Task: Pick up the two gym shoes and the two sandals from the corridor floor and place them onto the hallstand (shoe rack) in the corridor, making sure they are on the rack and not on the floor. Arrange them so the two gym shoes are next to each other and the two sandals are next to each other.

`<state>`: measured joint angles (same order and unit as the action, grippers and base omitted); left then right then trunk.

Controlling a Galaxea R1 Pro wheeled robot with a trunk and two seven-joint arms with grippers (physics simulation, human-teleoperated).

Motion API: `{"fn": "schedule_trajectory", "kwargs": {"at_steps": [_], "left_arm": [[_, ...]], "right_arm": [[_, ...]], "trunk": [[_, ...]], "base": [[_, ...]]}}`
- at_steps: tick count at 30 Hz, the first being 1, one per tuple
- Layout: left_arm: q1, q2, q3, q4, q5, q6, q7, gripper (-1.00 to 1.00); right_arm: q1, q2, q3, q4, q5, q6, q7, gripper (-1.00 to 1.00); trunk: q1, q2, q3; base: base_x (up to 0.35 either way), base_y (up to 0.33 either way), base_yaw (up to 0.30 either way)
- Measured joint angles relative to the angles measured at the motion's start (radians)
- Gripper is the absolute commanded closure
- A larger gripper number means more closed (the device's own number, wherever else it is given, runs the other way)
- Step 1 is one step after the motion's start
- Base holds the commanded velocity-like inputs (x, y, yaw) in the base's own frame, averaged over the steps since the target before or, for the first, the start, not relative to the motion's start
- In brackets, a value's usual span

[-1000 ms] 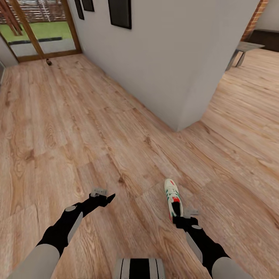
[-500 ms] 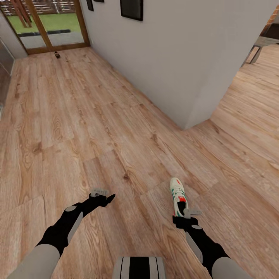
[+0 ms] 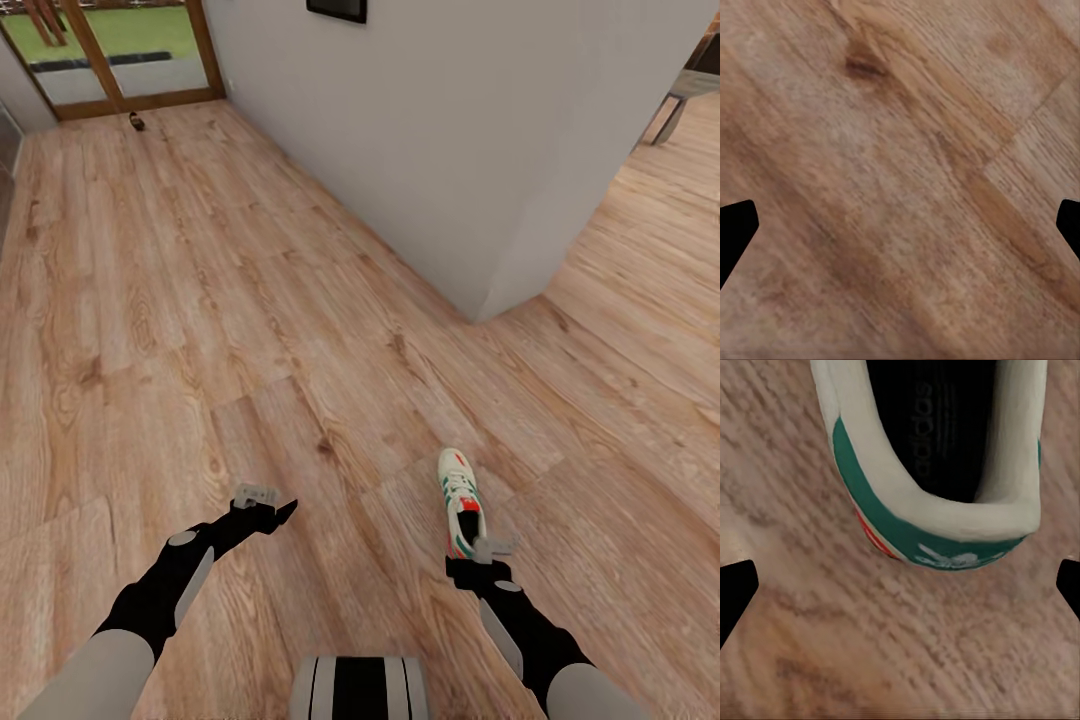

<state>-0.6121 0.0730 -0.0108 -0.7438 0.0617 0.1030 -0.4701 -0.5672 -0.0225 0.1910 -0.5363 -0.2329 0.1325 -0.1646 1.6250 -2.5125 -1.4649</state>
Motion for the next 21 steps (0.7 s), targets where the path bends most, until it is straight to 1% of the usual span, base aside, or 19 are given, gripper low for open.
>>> {"fn": "schedule_trajectory", "kwargs": {"at_steps": [2, 6, 15, 21], "left_arm": [[0.000, 0.000, 0.000, 0.000, 0.000, 0.000, 0.000, -1.00], [0.000, 0.000, 0.000, 0.000, 0.001, 0.000, 0.001, -1.00], [0.000, 0.000, 0.000, 0.000, 0.003, -0.001, 0.002, -1.00], [0.000, 0.000, 0.000, 0.000, 0.003, 0.000, 0.002, -1.00]], "right_arm": [[0.000, 0.000, 0.000, 0.000, 0.000, 0.000, 0.000, -1.00], [0.000, -0.001, 0.000, 0.000, 0.000, -0.001, 0.000, -1.00], [0.000, -0.001, 0.000, 0.000, 0.000, 0.000, 0.000, -1.00], [0.000, -0.001, 0.000, 0.000, 0.000, 0.000, 0.000, -1.00]], "trunk": [[0.001, 0.000, -0.009], [0.001, -0.001, -0.012], [0.001, -0.001, -0.014], [0.004, -0.002, -0.037]], "base": [[0.000, 0.000, -0.178], [0.000, 0.000, -0.148], [0.000, 0.000, -0.038], [0.000, 0.000, -0.004]]}}
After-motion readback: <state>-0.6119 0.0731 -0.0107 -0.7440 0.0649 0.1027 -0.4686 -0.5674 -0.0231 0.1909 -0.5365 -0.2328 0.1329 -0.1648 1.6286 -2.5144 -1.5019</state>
